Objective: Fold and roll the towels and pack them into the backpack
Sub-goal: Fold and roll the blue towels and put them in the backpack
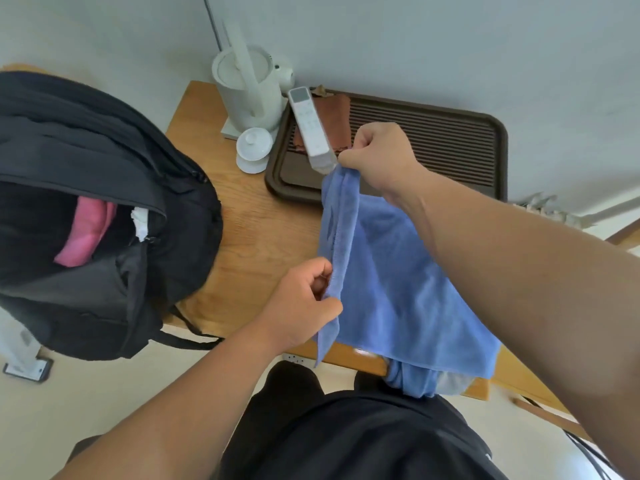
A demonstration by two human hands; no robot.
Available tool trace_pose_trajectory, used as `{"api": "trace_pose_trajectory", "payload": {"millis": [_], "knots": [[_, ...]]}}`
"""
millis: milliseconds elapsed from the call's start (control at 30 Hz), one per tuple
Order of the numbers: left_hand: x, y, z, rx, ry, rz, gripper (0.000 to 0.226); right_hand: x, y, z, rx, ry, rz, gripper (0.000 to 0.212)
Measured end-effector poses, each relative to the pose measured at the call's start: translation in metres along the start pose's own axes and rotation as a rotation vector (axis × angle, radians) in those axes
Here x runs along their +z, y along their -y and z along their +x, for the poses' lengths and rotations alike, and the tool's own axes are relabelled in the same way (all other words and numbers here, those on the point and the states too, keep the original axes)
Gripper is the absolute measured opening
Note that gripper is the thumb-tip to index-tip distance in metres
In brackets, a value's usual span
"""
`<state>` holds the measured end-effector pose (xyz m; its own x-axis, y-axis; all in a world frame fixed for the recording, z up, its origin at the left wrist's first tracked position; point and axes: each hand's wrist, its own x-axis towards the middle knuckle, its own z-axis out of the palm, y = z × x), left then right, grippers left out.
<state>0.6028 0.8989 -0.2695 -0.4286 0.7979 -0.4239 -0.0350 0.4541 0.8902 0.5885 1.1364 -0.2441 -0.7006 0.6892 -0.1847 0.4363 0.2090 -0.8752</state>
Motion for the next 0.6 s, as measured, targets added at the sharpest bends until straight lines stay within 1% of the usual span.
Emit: {"api": "trace_pose_trajectory", "payload": {"millis": [133, 233, 400, 500, 600], "knots": [[0.058, -0.021, 0.012, 0.029, 0.058, 0.017, 0.01, -0.055, -0.023, -0.016, -0.001, 0.001, 0.087, 0.036], [0.102, -0.029, 0.021, 0.037, 0.072, 0.084, 0.01, -0.098, -0.046, -0.029, 0.015, -0.026, 0.084, 0.031], [0.169, -0.032, 0.034, 0.048, -0.038, 0.256, 0.025, -0.159, -0.087, -0.043, 0.13, -0.07, 0.119, 0.029], [0.198, -0.026, 0.042, 0.037, -0.024, 0.395, 0.02, -0.18, -0.114, -0.048, 0.192, -0.099, 0.118, 0.027], [0.214, -0.018, 0.048, 0.001, 0.012, 0.496, 0.011, -0.183, -0.142, -0.051, 0.291, -0.078, 0.095, 0.016]]}}
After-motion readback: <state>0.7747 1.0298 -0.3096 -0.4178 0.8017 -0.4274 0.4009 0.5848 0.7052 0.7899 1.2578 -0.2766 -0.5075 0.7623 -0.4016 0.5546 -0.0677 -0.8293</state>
